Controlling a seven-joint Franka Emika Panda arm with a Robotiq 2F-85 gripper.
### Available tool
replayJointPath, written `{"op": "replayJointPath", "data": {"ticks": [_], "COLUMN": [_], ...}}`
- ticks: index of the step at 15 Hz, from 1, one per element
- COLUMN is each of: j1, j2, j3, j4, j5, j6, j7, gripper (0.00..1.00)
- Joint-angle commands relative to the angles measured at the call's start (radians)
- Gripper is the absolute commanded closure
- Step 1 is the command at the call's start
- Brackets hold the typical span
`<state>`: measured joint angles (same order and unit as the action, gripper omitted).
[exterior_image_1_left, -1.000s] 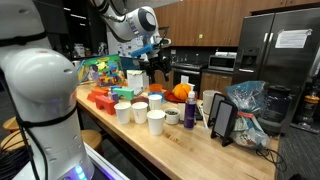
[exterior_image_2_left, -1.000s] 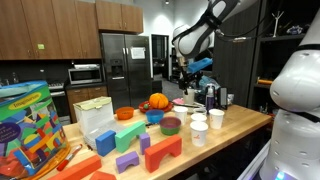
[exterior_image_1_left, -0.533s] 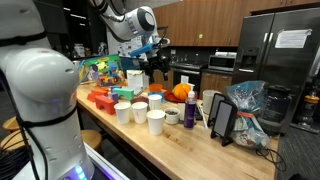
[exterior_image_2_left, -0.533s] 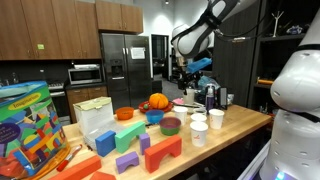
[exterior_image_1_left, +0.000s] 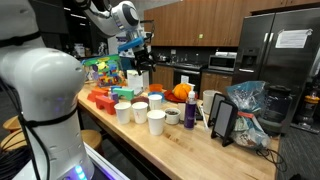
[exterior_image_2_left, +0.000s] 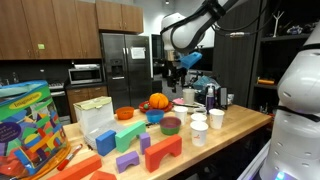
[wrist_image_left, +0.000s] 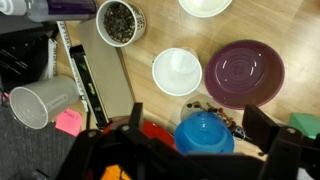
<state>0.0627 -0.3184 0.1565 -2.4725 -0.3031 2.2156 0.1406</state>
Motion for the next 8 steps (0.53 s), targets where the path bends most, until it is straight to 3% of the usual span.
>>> {"op": "replayJointPath", "data": {"ticks": [1, 8], "j1": [0.05, 0.09], "j2": [-0.053, -0.046], "j3": [-0.045, -0.103], "j4": [-0.042, -0.027], "j5": [0.077, 0.239], "j6": [0.037, 0.001], "j7": [-0.193, -0.461], "gripper": [0.0, 0.0]}}
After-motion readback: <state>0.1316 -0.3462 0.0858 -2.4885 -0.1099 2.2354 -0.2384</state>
